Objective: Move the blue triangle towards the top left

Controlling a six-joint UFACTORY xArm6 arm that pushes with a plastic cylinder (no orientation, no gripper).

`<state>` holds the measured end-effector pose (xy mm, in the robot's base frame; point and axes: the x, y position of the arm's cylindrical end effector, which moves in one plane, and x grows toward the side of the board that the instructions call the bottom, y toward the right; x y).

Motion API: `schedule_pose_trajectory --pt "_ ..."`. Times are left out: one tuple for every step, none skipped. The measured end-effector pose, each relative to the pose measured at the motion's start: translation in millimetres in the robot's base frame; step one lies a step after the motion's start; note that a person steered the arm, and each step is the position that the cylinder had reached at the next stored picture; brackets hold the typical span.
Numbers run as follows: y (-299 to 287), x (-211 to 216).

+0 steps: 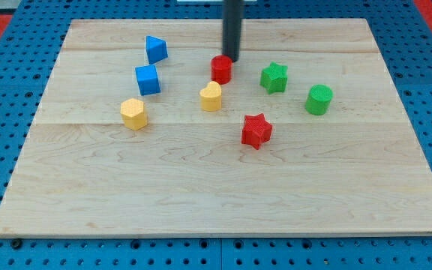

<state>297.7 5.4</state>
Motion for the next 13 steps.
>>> schedule_pose_trajectory --pt "8.7 -0.9" --pt "-10.0 -45.0" --pt "-76.6 -57.2" --pt "-151.6 -42.3" --pt "-202.6 -4.8" --pt "-212.6 -47.9" --pt "-178.9 -92.8" --pt "-90.4 -78.2" --pt "-93.7 -26.7" --pt "-127.5 -2.8" --pt "-212.4 -0.9" --pt "-206.3 -17.0" --pt "-197.5 -50.7"
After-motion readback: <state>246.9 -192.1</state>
